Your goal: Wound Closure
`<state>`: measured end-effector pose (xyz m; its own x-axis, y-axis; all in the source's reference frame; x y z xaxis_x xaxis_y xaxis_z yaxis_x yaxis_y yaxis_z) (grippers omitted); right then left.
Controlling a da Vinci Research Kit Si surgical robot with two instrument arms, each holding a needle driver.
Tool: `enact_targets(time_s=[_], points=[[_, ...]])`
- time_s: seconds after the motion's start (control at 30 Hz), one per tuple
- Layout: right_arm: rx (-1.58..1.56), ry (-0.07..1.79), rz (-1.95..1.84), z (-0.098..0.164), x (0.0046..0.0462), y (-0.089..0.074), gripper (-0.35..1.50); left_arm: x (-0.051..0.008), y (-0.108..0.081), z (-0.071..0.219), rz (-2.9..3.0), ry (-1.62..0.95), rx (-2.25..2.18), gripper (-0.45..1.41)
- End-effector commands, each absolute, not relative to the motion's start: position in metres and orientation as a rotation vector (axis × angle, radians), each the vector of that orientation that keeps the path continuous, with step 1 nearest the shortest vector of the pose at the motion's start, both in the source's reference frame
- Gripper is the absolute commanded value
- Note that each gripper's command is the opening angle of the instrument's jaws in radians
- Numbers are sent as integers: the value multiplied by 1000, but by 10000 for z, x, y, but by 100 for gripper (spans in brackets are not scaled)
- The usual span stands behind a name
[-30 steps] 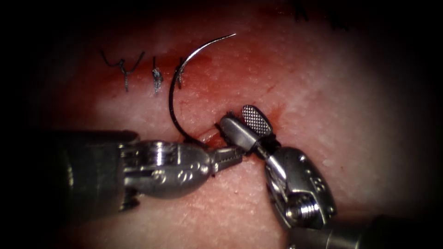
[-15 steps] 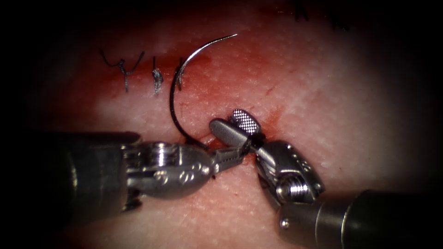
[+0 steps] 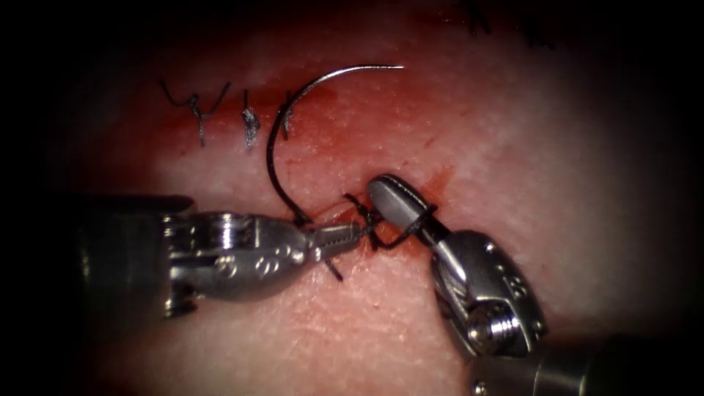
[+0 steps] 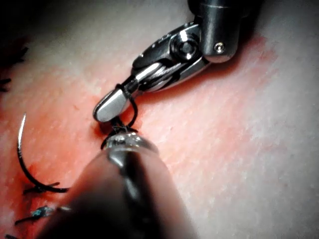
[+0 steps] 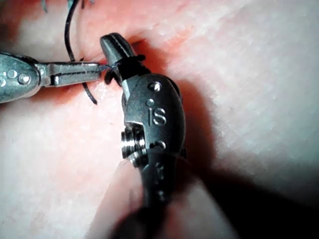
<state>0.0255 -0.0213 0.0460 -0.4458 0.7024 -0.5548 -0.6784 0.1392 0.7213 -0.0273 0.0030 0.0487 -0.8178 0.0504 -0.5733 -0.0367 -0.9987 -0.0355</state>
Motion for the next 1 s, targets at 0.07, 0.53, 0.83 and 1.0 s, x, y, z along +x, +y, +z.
enact_targets(time_s=[0.07,0.53,0.83,1.0], points=[[54,1298,1467,473,265,-222,-35,-271,36,491,2945,-49,-924,-45],[-130,1260,1102,478,261,-250,-35,-245,150,547,2865,-35,-880,-45],[-164,1262,1033,478,259,-257,-35,-228,154,602,2818,27,-820,-45],[-147,1243,1011,481,252,-273,-35,-215,172,596,2777,105,-769,-45]])
